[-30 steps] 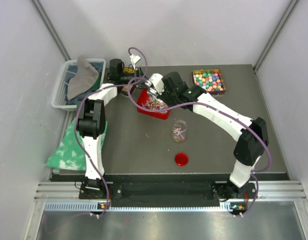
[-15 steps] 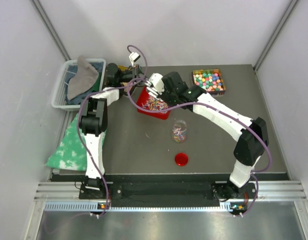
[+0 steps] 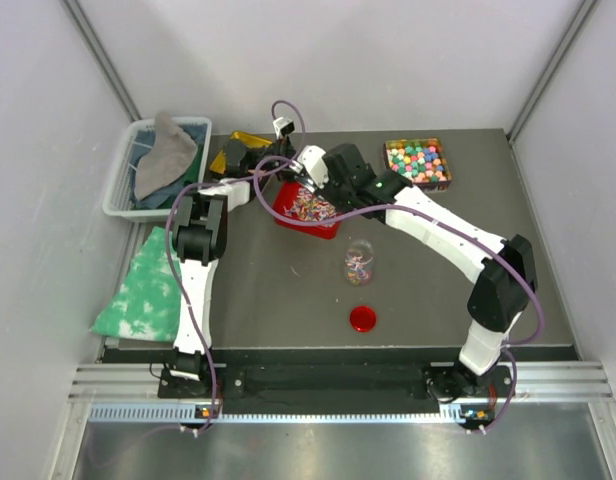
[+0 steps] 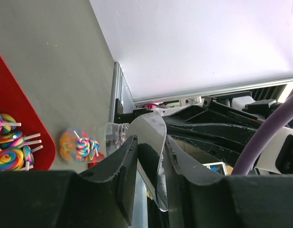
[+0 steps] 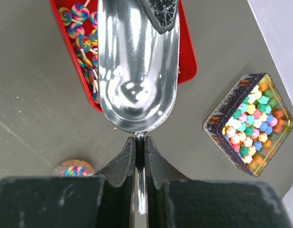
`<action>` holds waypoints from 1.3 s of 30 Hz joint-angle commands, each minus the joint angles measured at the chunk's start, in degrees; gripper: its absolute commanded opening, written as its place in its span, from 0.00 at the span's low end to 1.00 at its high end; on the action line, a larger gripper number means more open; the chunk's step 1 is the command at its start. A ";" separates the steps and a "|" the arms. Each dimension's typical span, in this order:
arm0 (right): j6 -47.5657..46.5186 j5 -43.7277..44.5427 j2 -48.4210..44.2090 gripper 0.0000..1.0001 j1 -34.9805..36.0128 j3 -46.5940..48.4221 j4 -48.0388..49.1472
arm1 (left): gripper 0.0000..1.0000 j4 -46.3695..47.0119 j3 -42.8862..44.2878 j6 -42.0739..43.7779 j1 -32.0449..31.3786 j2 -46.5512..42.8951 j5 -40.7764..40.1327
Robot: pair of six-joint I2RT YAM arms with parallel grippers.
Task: Pack the candies
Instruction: Pick up the spatula from the storage box.
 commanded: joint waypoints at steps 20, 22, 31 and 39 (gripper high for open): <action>-7.41 7.43 0.06 0.00 2.11 7.19 7.90 | 0.00 25.24 5.18 -7.21 -3.07 -1.20 11.40; -8.73 7.87 0.41 0.00 2.37 7.98 8.17 | 0.00 25.24 5.18 -7.39 -3.43 -1.55 11.40; -13.66 10.43 2.25 0.03 3.25 12.81 7.82 | 0.00 25.16 4.48 -7.65 -4.75 -2.61 11.49; -13.31 8.23 2.78 0.19 3.25 12.55 6.06 | 0.00 25.24 2.82 -5.72 -5.01 -5.50 11.40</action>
